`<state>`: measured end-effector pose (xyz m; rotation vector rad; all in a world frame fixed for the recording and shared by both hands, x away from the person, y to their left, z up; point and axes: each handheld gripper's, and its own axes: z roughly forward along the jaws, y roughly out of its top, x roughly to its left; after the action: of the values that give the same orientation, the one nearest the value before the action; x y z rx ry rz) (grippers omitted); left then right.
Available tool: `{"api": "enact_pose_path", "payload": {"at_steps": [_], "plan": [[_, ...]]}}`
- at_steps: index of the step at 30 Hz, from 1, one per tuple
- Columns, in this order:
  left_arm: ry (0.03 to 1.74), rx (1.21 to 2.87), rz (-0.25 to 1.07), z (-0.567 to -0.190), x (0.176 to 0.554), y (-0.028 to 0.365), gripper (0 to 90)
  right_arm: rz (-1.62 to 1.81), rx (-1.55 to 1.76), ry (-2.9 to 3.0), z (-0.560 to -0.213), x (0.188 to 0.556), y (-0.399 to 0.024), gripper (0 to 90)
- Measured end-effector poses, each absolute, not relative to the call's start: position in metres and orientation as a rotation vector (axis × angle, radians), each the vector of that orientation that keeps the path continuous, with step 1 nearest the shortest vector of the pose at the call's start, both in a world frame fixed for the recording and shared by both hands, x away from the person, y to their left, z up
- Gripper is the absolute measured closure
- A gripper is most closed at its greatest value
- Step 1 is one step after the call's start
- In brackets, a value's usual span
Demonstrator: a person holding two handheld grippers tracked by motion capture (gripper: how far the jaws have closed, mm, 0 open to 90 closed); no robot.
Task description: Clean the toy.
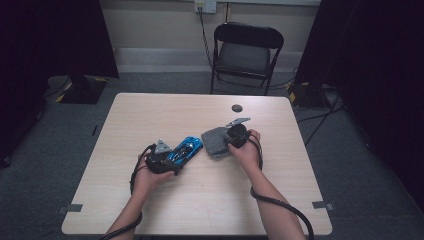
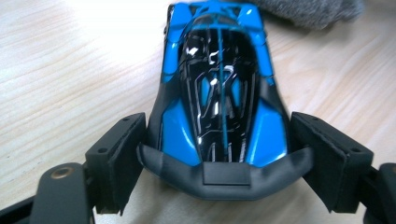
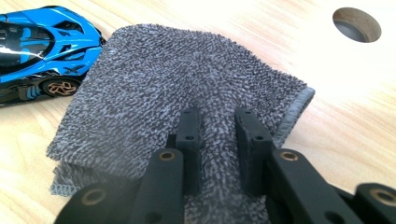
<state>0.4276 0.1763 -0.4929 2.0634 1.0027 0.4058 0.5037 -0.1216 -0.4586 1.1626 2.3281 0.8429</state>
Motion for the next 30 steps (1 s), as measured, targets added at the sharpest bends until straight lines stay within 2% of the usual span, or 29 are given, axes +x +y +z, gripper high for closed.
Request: {"api": "enact_pose_path", "payload": {"at_steps": [20,30], "plan": [[0.996,2.083,0.419,-0.480,0.426,0.180,19.9,0.906,1.161,2.337,-0.460,0.495,-0.134,73.3],[0.976,2.035,0.370,-0.465,0.425,0.185,20.3,0.919,1.157,2.339,-0.462,0.493,-0.134,73.3]]}}
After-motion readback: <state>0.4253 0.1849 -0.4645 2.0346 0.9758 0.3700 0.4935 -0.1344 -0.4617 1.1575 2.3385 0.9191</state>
